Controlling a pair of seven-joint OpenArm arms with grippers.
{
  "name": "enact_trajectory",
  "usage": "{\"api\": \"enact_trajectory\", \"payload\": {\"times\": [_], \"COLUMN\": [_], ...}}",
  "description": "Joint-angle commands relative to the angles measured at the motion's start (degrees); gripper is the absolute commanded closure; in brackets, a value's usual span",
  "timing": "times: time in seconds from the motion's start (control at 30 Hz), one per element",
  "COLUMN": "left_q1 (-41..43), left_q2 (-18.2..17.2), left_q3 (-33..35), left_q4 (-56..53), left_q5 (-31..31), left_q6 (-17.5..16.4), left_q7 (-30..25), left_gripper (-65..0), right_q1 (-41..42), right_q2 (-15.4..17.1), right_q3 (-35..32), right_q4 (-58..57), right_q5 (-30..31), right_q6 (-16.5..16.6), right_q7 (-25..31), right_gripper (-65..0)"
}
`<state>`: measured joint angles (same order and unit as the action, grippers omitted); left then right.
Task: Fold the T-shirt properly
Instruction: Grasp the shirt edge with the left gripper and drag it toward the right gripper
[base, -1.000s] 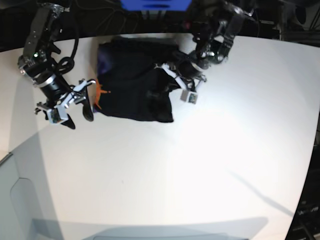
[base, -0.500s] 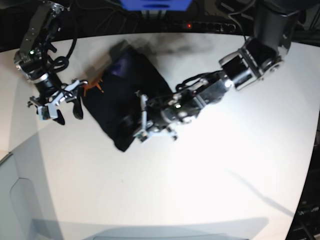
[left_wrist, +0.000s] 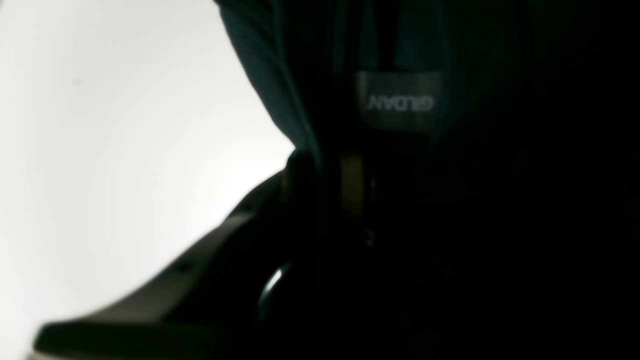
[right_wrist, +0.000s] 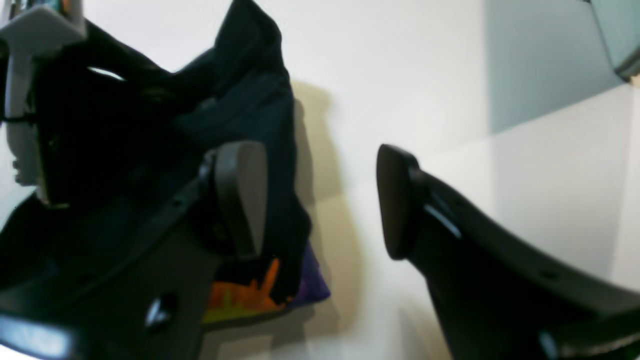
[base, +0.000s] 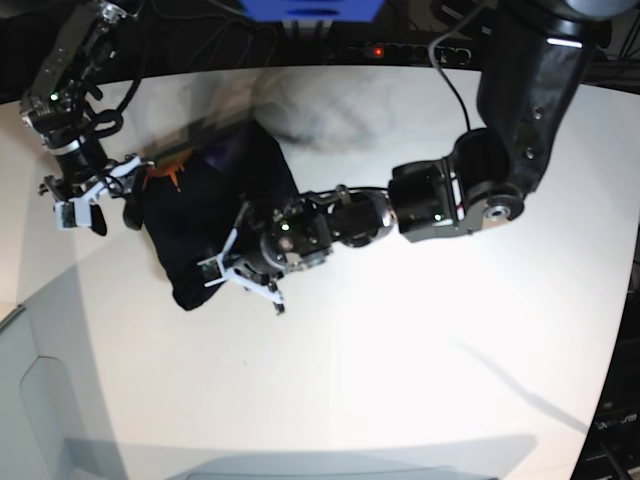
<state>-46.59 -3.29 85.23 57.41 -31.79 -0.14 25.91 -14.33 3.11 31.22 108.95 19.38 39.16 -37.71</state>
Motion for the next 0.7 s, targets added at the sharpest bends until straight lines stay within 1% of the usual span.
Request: {"api": "enact_trajectory", "payload": {"times": [0.0,0.03,0.07,0.13,0.23,0.33,0.4,0.5,0.57,0.67], "left_q1": [-2.0,-2.2,-2.7,-2.9,-2.8,-1.7,-0.2,5.2,10.4,21.3], "left_q2": [0.8,0.9,0.9,0.5,0.3,-2.0,-3.5,-7.4,-10.1,-13.5], "left_q3": [-0.2,-0.2,-0.2,-1.3,-6.9,-13.2,-19.3,-28.7,-36.0,-50.4], "left_q4": [0.5,0.5,0.7,2.4,5.8,10.7,14.7,22.5,26.4,32.8], "left_q5": [-0.2,0.2,0.9,3.0,6.6,9.0,10.3,12.5,12.5,12.3], "left_q6": [0.2,0.2,-0.1,-0.1,-0.1,-0.1,-0.1,-0.1,-0.1,0.2], "left_q7": [0.9,1.3,1.4,1.7,1.9,4.1,7.1,11.9,13.4,14.7], "left_gripper": [-22.9,-28.8,-32.9,-37.4,-38.5,-38.5,-38.5,-38.5,-38.5,-38.5], "right_q1": [0.3,0.4,0.4,0.4,0.4,0.6,0.7,0.9,2.8,5.6], "right_q2": [0.5,0.5,0.5,0.5,0.5,0.5,0.6,0.8,0.8,1.1], "right_q3": [0.4,0.4,0.4,0.5,0.5,0.5,0.5,0.5,0.4,0.4], "right_q4": [0.9,0.9,0.9,0.9,0.9,0.9,0.8,0.8,-0.7,-6.3], "right_q5": [1.0,1.0,1.0,1.0,1.0,1.0,0.9,0.9,0.9,0.9], "right_q6": [0.8,0.8,0.8,0.8,0.8,0.8,0.8,0.8,0.8,0.8], "right_q7": [1.5,1.5,1.5,1.5,1.5,1.5,1.5,1.5,1.5,1.5], "right_gripper": [-35.6,-35.6,-35.6,-35.6,-35.6,-35.6,-35.6,-35.8,-35.8,-35.8]}}
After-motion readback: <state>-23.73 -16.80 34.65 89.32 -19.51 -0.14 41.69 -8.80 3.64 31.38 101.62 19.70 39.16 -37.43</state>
